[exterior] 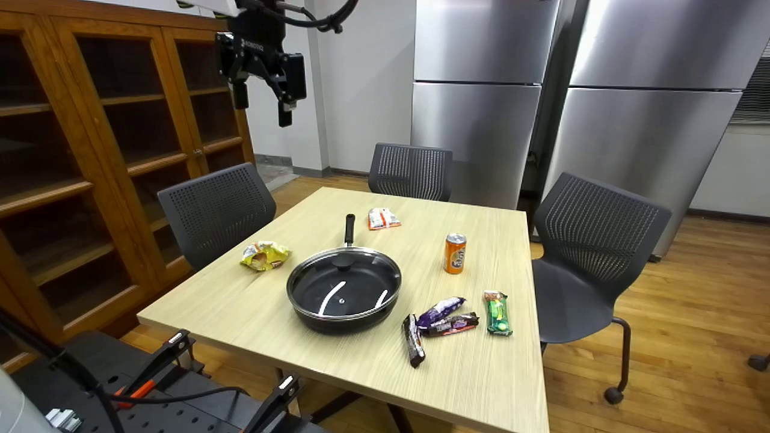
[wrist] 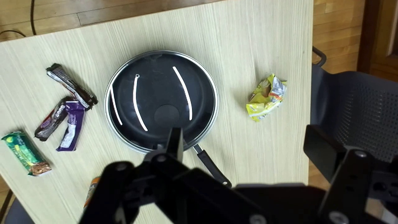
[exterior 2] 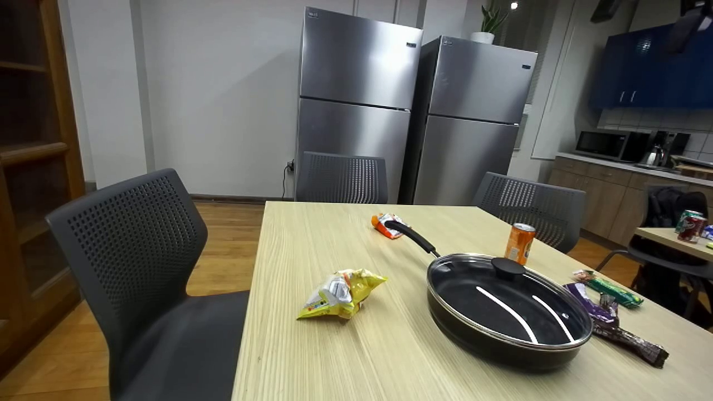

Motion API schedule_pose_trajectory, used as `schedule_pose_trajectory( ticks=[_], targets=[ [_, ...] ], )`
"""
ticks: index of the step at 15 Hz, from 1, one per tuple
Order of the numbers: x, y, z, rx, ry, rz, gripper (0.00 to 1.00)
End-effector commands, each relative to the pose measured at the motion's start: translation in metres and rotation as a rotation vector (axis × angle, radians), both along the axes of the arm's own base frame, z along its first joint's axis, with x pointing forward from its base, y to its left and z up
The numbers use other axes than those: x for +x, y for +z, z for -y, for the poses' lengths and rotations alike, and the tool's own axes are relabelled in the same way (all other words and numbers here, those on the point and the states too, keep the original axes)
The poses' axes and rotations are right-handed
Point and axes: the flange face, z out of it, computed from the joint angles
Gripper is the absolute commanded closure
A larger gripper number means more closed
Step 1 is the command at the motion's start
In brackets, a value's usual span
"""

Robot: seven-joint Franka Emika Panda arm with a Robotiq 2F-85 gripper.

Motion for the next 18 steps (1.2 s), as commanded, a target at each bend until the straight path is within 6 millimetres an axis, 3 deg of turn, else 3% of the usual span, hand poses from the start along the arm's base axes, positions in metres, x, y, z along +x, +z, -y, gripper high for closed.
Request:
schedule_pose_trajectory(
  ticks=[1,9,18],
  targets=[
    [0.035,-0.015,0.014,-0.024,-0.019,0.003,0.00],
    [0.087,-0.069,0.030,-0.077,-0.067,-0.042,0.00],
    [0.125,-0.127,0.039,-0.172,-0.067,-0.121,0.00]
  ],
)
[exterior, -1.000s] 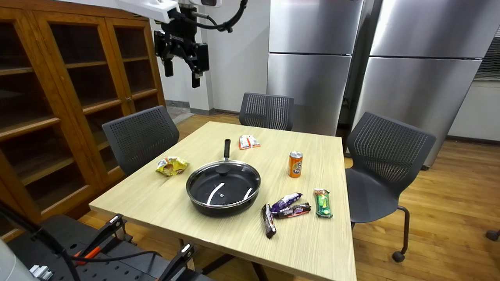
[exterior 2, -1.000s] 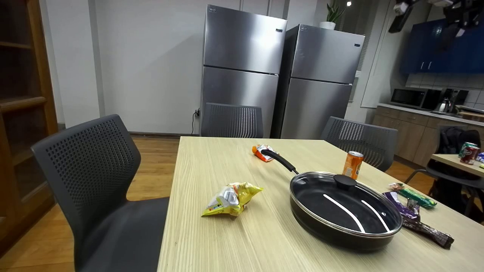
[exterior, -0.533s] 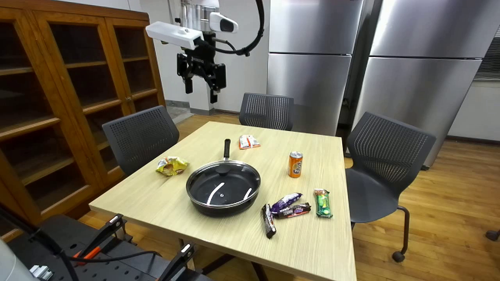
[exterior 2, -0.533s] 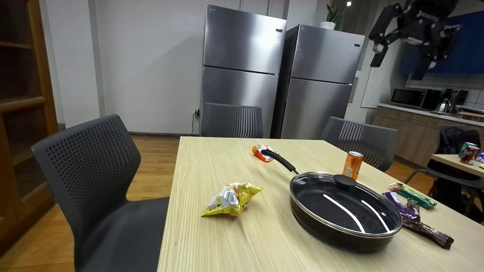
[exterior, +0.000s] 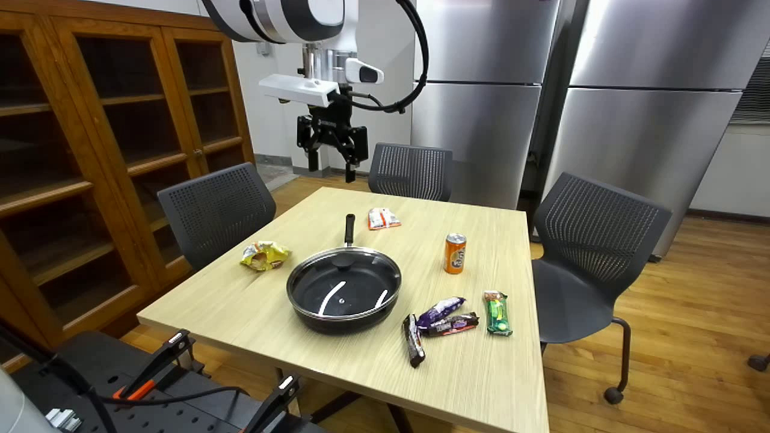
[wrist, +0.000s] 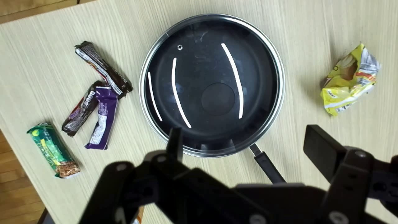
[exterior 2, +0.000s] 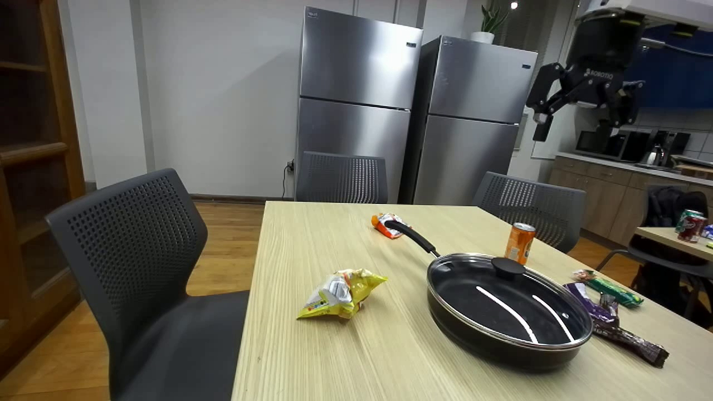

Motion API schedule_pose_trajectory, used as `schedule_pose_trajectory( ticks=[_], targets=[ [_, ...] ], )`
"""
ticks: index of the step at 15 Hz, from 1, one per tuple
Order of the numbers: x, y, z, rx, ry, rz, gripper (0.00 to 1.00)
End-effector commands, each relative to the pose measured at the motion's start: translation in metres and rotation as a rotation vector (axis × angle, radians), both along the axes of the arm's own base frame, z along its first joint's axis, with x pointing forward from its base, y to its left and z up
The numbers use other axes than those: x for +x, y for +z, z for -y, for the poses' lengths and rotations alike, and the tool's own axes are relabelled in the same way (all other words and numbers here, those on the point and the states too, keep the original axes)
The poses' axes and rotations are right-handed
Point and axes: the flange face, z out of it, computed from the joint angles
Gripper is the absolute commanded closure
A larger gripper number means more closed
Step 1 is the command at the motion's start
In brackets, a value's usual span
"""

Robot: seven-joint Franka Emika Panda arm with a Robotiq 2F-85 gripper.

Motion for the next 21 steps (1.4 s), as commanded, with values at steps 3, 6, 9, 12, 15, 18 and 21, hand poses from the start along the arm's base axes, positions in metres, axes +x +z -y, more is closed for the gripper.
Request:
schedule_pose_trajectory(
  ticks=[3,6,9,12,15,18,21],
  targets=[
    [0.024,-0.027,0.004,-0.066,-0.007,-0.033,0.00],
    [0.027,-0.043,0.004,-0.080,0.003,-0.059,0.00],
    [0.029,-0.058,0.003,-0.108,0.016,-0.085,0.00],
    [0.022,-0.063,0.004,-0.100,0.031,-0.097,0.00],
    [0.023,-0.070,0.004,-0.112,0.033,-0.108,0.00],
    [0.024,-0.069,0.004,-0.112,0.033,-0.105,0.00],
    [0.025,-0.069,0.004,-0.112,0.032,-0.105,0.00]
  ],
)
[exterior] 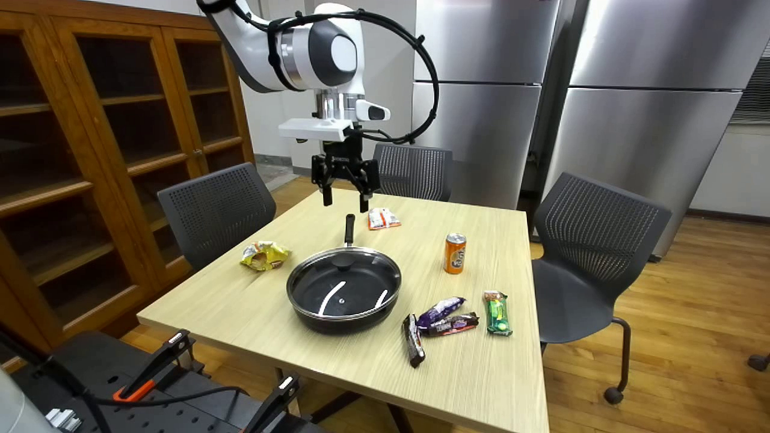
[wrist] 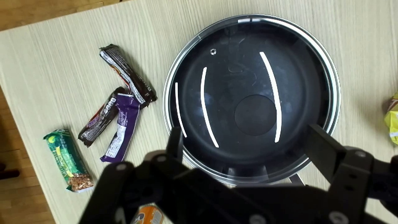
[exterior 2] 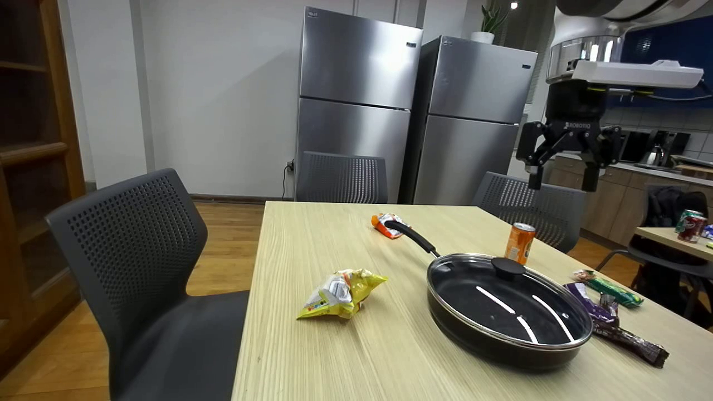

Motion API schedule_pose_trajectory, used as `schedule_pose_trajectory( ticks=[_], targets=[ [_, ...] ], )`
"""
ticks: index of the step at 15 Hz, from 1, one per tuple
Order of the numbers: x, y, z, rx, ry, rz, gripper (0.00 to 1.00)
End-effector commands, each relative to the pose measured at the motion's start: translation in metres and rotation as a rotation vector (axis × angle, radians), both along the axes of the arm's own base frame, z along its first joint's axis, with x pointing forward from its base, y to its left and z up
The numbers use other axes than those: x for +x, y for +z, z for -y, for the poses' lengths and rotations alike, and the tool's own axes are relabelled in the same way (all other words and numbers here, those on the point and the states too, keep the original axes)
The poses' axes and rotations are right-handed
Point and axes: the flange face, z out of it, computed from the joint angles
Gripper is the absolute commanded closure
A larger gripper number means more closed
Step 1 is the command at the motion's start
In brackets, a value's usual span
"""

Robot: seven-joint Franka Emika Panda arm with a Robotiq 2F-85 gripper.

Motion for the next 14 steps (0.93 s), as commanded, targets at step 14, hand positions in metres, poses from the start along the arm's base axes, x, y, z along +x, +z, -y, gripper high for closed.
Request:
schedule_pose_trajectory(
  ticks=[14],
  targets=[
    [0.026,-0.069,-0.015,0.029,0.027,0.002,0.00]
  ],
)
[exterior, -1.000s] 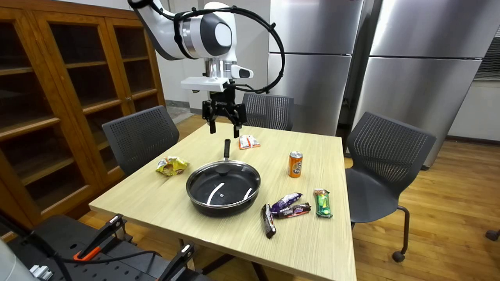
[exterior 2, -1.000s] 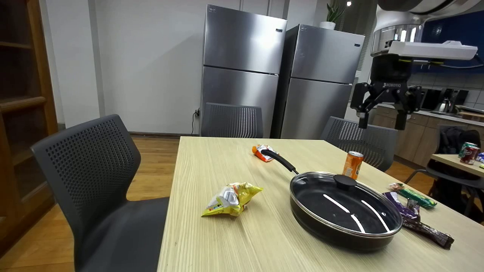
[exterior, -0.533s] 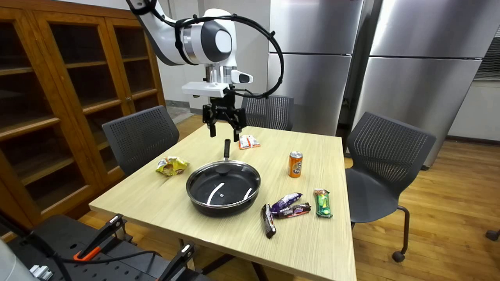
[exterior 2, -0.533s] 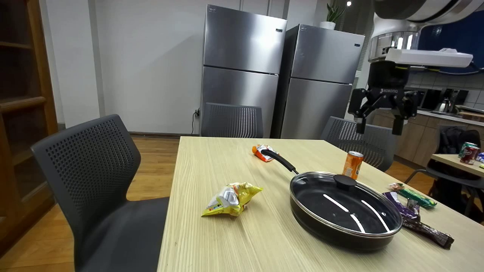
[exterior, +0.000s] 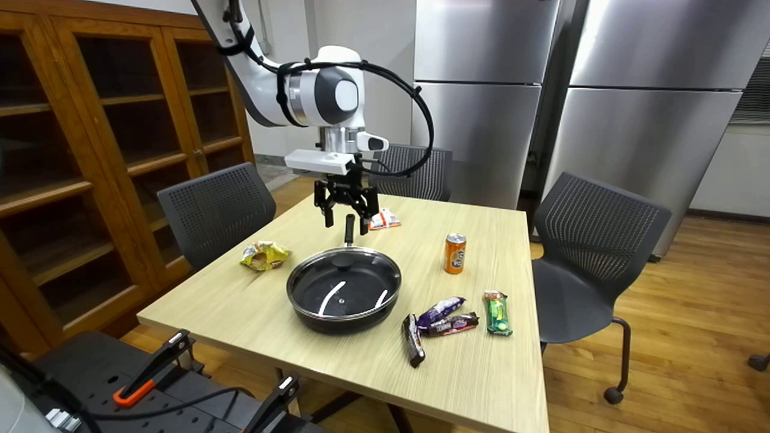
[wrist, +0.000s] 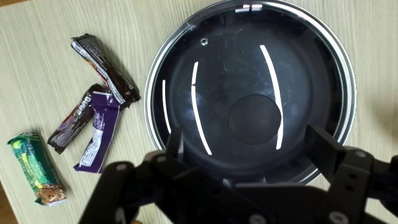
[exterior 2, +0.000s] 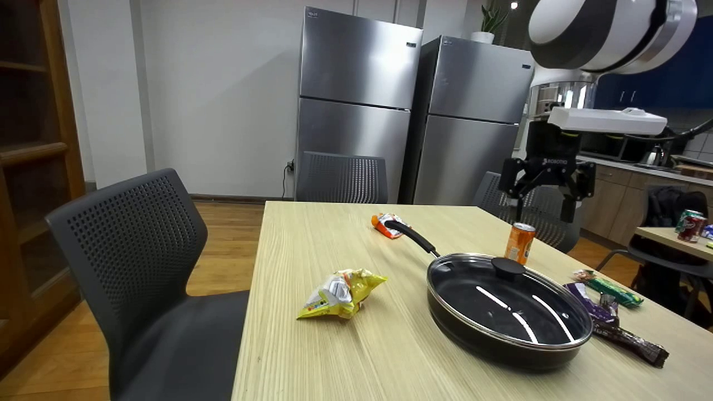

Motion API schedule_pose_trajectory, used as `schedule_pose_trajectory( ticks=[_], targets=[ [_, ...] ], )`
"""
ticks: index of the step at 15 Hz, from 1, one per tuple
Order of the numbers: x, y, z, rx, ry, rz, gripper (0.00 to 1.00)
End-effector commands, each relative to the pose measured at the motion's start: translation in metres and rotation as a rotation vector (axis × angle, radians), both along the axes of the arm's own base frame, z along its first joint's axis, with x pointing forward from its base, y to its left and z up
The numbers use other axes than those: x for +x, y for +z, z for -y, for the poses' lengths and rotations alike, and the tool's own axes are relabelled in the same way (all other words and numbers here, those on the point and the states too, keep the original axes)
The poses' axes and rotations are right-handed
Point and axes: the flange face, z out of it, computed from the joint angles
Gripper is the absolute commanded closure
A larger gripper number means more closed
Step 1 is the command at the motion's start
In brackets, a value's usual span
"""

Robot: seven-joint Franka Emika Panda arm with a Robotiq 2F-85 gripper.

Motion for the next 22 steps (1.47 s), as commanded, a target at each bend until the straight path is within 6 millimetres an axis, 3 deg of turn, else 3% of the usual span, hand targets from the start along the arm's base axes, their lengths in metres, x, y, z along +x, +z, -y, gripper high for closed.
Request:
schedule_pose_trajectory(
  ticks=[1,15,22],
  targets=[
    [0.016,-0.015,-0.010,0.020,0.018,-0.004,0.00],
    [0.040,-0.087,-0.032,-0.010,0.058,-0.109,0.00],
    [0.042,-0.101,-0.033,-0.011,0.057,-0.137,0.00]
  ],
)
